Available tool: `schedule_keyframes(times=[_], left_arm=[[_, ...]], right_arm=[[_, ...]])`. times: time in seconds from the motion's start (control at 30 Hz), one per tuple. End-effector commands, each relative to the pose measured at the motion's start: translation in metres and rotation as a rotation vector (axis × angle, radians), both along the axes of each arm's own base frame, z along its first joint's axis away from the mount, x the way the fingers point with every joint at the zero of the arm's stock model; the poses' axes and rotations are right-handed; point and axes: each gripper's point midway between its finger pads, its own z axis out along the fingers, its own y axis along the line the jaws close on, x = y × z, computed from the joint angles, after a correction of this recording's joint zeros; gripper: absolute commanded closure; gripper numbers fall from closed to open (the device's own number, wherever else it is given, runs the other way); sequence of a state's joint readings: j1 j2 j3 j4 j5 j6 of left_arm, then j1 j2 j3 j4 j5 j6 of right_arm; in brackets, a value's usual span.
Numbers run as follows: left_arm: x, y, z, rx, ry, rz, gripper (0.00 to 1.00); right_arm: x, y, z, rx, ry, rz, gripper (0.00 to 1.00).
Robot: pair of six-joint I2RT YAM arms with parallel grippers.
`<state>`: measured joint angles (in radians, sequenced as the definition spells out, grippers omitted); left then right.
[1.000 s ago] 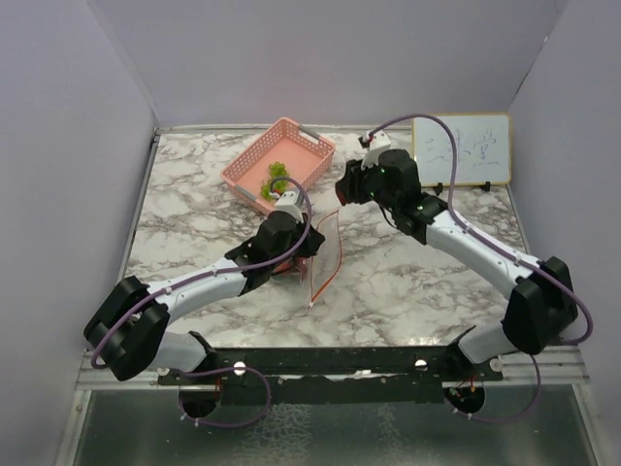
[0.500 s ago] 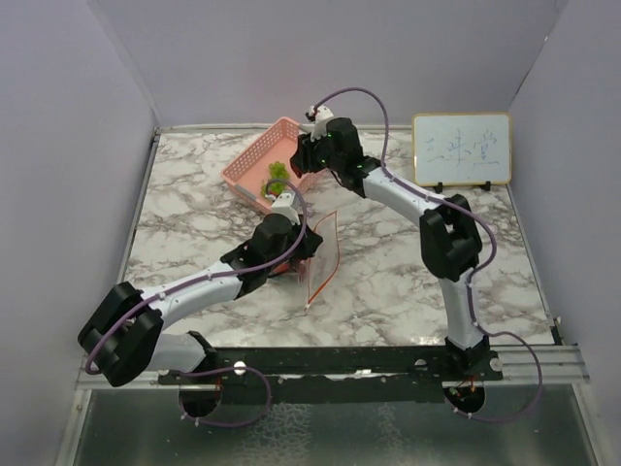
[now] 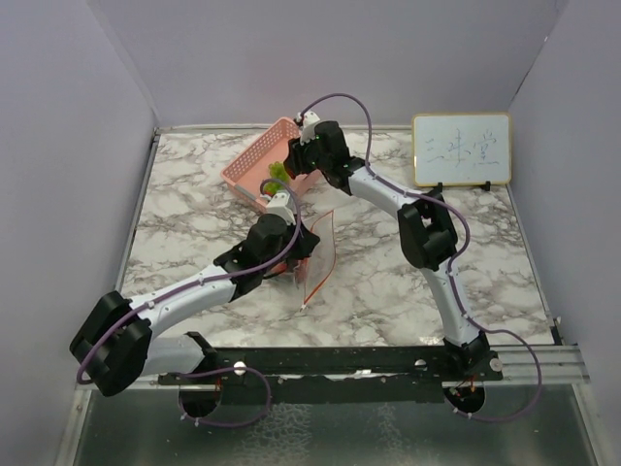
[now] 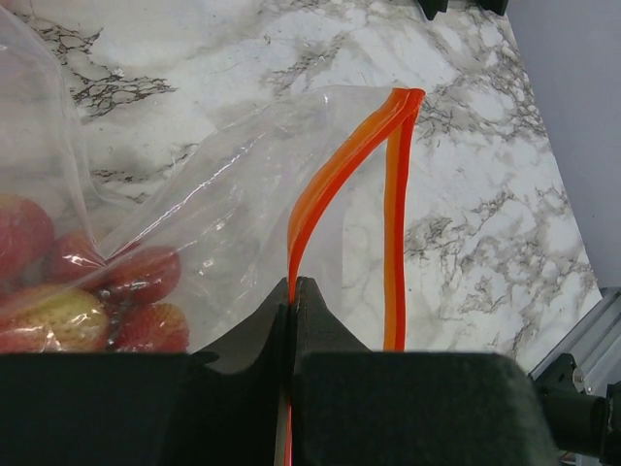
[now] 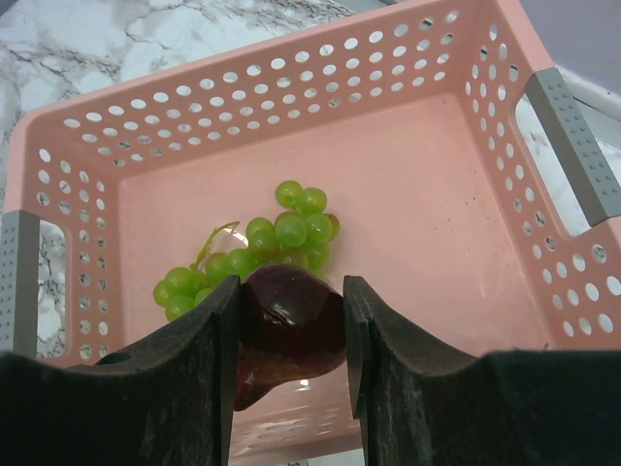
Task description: Open the zip-top bag and remove the fake food
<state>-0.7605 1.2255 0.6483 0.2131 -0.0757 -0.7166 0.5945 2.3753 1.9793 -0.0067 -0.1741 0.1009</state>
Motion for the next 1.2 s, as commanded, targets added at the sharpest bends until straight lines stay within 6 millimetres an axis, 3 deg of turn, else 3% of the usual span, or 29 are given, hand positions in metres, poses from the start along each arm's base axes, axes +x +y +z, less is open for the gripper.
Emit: schedule_keyframes(times=[0.0,0.07,0.17,0.33,0.43,0.53,0.7,0.77,0.83,0.97,1.17], left_arm=[[-0.002,0.006,0.008,-0.008,-0.011,0.015,1.0],[-0.002,0.008,0.01,-0.008,-0.014,0.021,1.0],[-0.002,0.009,0.015,-0.011,-0.02,0.027,1.0],[-0.004,0.013,0.02,-0.013,-0.022,0.035,1.0],[-0.002,0.012,0.02,-0.017,-0.028,0.038,1.0],[0.0,0.009,0.02,-0.024,-0.032,0.034,1.0],[0.003,0.006,0.015,-0.018,-0.023,0.036,1.0],[0.005,0.004,0.013,-0.017,-0.027,0.035,1.0],[0.011,-0.001,0.013,-0.015,-0.036,0.03,1.0],[0.023,-0.02,0.014,-0.02,-0.045,-0.009,1.0],[0.034,-0.044,0.004,-0.055,-0.023,-0.045,1.0]], right_arm=[[0.001,0.002,0.001,0.011,-0.014,0.013,0.6],[0.004,-0.002,0.009,0.019,-0.026,-0.017,0.49],[0.008,-0.001,0.035,0.036,-0.08,-0.018,0.4],[0.002,-0.009,0.11,0.09,-0.18,-0.03,0.37],[-0.016,-0.032,0.148,0.101,-0.227,-0.08,0.37],[-0.045,-0.068,0.165,0.127,-0.24,-0.15,0.38],[-0.127,-0.117,0.169,0.238,-0.202,-0.144,0.53],[-0.16,-0.129,0.168,0.267,-0.205,-0.105,0.59],[-0.181,-0.139,0.164,0.269,-0.193,-0.089,0.66],[-0.216,-0.136,0.141,0.277,-0.088,0.007,0.8],[-0.249,-0.127,0.087,0.26,0.063,0.053,0.83]])
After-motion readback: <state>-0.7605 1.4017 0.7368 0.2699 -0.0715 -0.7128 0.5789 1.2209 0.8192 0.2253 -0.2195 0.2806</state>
